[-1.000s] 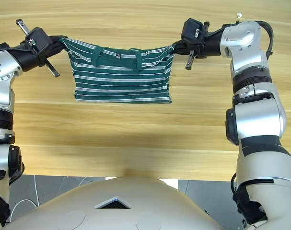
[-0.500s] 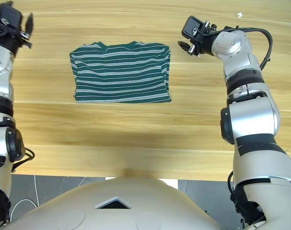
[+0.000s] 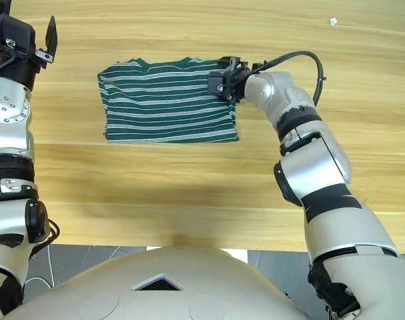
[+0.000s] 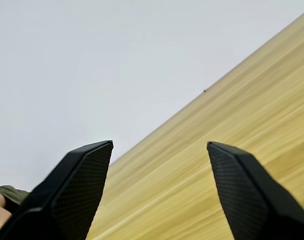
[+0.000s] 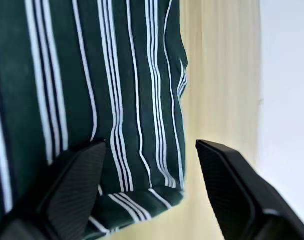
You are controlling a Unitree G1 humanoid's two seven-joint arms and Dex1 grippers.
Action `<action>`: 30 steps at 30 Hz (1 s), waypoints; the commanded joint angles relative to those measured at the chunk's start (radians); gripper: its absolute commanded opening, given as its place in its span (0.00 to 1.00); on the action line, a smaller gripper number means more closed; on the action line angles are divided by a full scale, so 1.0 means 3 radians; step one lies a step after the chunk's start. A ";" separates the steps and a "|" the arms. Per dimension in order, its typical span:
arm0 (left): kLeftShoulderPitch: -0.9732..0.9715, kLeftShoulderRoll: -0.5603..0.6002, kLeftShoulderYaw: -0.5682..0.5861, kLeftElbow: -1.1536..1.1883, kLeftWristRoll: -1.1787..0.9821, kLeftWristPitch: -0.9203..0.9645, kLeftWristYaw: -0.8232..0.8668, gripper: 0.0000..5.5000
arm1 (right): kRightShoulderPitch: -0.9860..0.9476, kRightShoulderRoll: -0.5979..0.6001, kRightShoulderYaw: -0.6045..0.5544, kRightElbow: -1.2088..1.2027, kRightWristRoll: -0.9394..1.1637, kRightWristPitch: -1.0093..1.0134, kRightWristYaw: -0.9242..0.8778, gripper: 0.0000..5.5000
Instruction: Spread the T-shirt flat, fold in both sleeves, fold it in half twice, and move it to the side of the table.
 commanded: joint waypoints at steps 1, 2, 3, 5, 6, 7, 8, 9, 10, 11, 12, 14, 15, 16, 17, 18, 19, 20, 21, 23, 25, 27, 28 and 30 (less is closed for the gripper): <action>0.0203 -0.0038 0.0037 -0.0237 -0.0055 0.0113 -0.0029 0.63 | 0.0092 -0.0123 0.0363 0.0180 -0.0440 0.0302 -0.0236 0.60; 0.0245 -0.0039 0.0035 -0.0268 -0.0055 0.0120 -0.0033 0.63 | 0.0084 -0.0188 0.0390 0.0188 -0.0477 0.0324 -0.0290 0.60; 0.0284 -0.0032 0.0040 -0.0306 -0.0061 0.0131 -0.0041 0.63 | 0.0072 -0.0256 0.0426 0.0193 -0.0520 0.0355 -0.0340 0.60; 0.0506 0.0053 0.0120 -0.0529 -0.0078 0.0148 -0.0052 0.63 | 0.0029 -0.0398 0.0583 0.0161 -0.0681 0.0324 -0.0417 0.60; 0.0638 0.0114 0.0179 -0.0657 -0.0067 0.0151 -0.0043 0.63 | 0.0043 -0.0491 0.0612 0.0116 -0.0702 0.0225 -0.0371 0.60; 0.0745 0.0152 0.0236 -0.0769 -0.0075 0.0165 -0.0045 0.63 | 0.0074 -0.0606 0.0638 0.0031 -0.0707 0.0068 -0.0263 0.60; 0.0832 0.0166 0.0281 -0.0878 -0.0085 0.0191 -0.0052 0.63 | 0.0134 -0.0736 0.0649 -0.0072 -0.0686 -0.0112 -0.0109 0.60; 0.0914 0.0170 0.0315 -0.0982 -0.0096 0.0218 -0.0057 0.63 | 0.0219 -0.0875 0.0637 -0.0212 -0.0620 -0.0312 0.0131 0.60; 0.1060 0.0196 0.0352 -0.1149 -0.0082 0.0222 -0.0073 0.63 | 0.0437 -0.1131 0.0596 -0.0596 -0.0407 -0.0567 0.0557 0.60; 0.1200 0.0221 0.0391 -0.1306 -0.0072 0.0227 -0.0092 0.63 | 0.0654 -0.1363 0.0544 -0.0997 -0.0169 -0.0748 0.0940 0.60; 0.1364 0.0238 0.0456 -0.1479 -0.0064 0.0240 -0.0094 0.63 | 0.0978 -0.1678 0.0483 -0.1656 0.0231 -0.0783 0.1350 0.60; 0.1621 0.0223 0.0533 -0.1774 -0.0058 0.0278 -0.0099 0.63 | 0.1508 -0.2223 0.0427 -0.2802 0.0851 -0.0697 0.1855 0.60; 0.1728 0.0195 0.0529 -0.1916 -0.0031 0.0282 -0.0098 0.63 | 0.1745 -0.2459 0.0432 -0.3298 0.1114 -0.0623 0.2018 0.60; 0.1816 0.0168 0.0505 -0.2041 -0.0004 0.0291 -0.0108 0.63 | 0.1928 -0.2623 0.0425 -0.3656 0.1291 -0.0537 0.2131 0.60; 0.1893 0.0145 0.0463 -0.2159 0.0038 0.0295 -0.0117 0.63 | 0.2082 -0.2755 0.0418 -0.3961 0.1437 -0.0458 0.2229 0.60; 0.1954 0.0126 0.0411 -0.2265 0.0082 0.0300 -0.0128 0.63 | 0.2204 -0.2840 0.0407 -0.4203 0.1550 -0.0380 0.2295 0.60; 0.2000 0.0099 0.0373 -0.2355 0.0089 0.0323 -0.0138 0.63 | 0.2294 -0.2877 0.0387 -0.4383 0.1639 -0.0299 0.2352 0.60; 0.2037 0.0069 0.0332 -0.2436 0.0090 0.0355 -0.0148 0.63 | 0.2364 -0.2873 0.0366 -0.4497 0.1667 -0.0235 0.2385 0.60; 0.2063 0.0036 0.0294 -0.2505 0.0097 0.0387 -0.0154 0.63 | 0.2416 -0.2846 0.0347 -0.4566 0.1649 -0.0188 0.2403 0.60; 0.2166 -0.0061 0.0244 -0.2679 0.0098 0.0483 -0.0136 0.63 | 0.2511 -0.2677 0.0348 -0.4677 0.1509 -0.0122 0.2390 0.60; 0.2317 -0.0166 0.0217 -0.2911 0.0080 0.0564 -0.0124 0.63 | 0.2597 -0.2497 0.0366 -0.4825 0.1408 -0.0026 0.2407 0.60; 0.2478 -0.0283 0.0167 -0.3137 0.0064 0.0628 -0.0119 0.63 | 0.2640 -0.2308 0.0411 -0.4857 0.1321 0.0008 0.2415 0.60; 0.2531 -0.0329 0.0118 -0.3205 0.0098 0.0649 -0.0122 0.63 | 0.2659 -0.2208 0.0429 -0.4833 0.1244 0.0007 0.2376 0.60; 0.2582 -0.0396 0.0013 -0.3262 0.0157 0.0668 -0.0142 0.63 | 0.2688 -0.2040 0.0441 -0.4753 0.1134 0.0004 0.2318 0.60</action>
